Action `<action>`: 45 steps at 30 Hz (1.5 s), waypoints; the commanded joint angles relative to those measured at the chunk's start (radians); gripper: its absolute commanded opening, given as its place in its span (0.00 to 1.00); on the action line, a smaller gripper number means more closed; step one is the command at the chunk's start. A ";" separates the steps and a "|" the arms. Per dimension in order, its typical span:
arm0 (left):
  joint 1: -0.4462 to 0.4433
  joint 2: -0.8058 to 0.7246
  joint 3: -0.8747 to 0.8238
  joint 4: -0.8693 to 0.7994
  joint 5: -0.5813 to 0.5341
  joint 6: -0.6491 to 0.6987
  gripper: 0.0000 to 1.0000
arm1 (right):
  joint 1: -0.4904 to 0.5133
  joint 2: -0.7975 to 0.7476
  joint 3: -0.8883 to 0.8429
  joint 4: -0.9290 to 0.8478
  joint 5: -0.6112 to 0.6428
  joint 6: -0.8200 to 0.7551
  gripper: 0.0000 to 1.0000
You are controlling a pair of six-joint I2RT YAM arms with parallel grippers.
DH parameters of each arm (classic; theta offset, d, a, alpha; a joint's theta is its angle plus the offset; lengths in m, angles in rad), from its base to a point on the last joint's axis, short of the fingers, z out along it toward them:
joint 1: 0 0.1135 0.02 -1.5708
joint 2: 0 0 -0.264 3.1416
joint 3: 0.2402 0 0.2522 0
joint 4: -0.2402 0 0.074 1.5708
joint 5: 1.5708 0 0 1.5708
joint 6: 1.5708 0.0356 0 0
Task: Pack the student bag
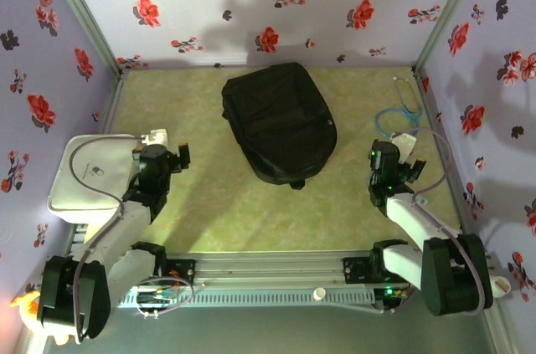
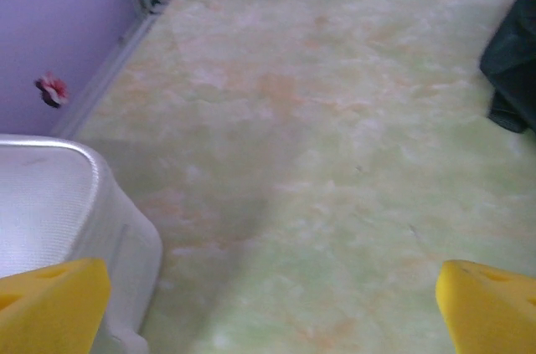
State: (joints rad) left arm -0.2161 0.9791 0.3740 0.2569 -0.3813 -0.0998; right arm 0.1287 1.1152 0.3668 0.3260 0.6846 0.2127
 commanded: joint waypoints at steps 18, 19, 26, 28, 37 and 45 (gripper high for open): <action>0.268 0.449 -0.110 0.746 0.523 0.108 1.00 | -0.080 0.419 -0.045 0.664 -0.379 -0.118 0.99; 0.273 0.477 -0.106 0.766 0.527 0.105 1.00 | -0.080 0.438 -0.039 0.668 -0.379 -0.116 0.99; 0.278 0.563 -0.038 0.733 0.550 0.112 1.00 | -0.080 0.444 0.004 0.585 -0.318 -0.096 0.99; 0.278 0.564 0.010 0.645 0.535 0.108 1.00 | -0.080 0.447 0.005 0.590 -0.318 -0.097 0.99; 0.264 0.562 0.013 0.638 0.473 0.101 1.00 | -0.080 0.446 0.005 0.588 -0.317 -0.098 0.99; 0.255 0.563 0.015 0.635 0.453 0.106 1.00 | -0.080 0.447 0.005 0.590 -0.317 -0.099 0.99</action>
State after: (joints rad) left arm 0.0494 1.5333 0.3737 0.8955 0.1070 0.0063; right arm 0.0566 1.5589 0.3527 0.9073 0.3405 0.1120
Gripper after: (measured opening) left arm 0.997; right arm 0.993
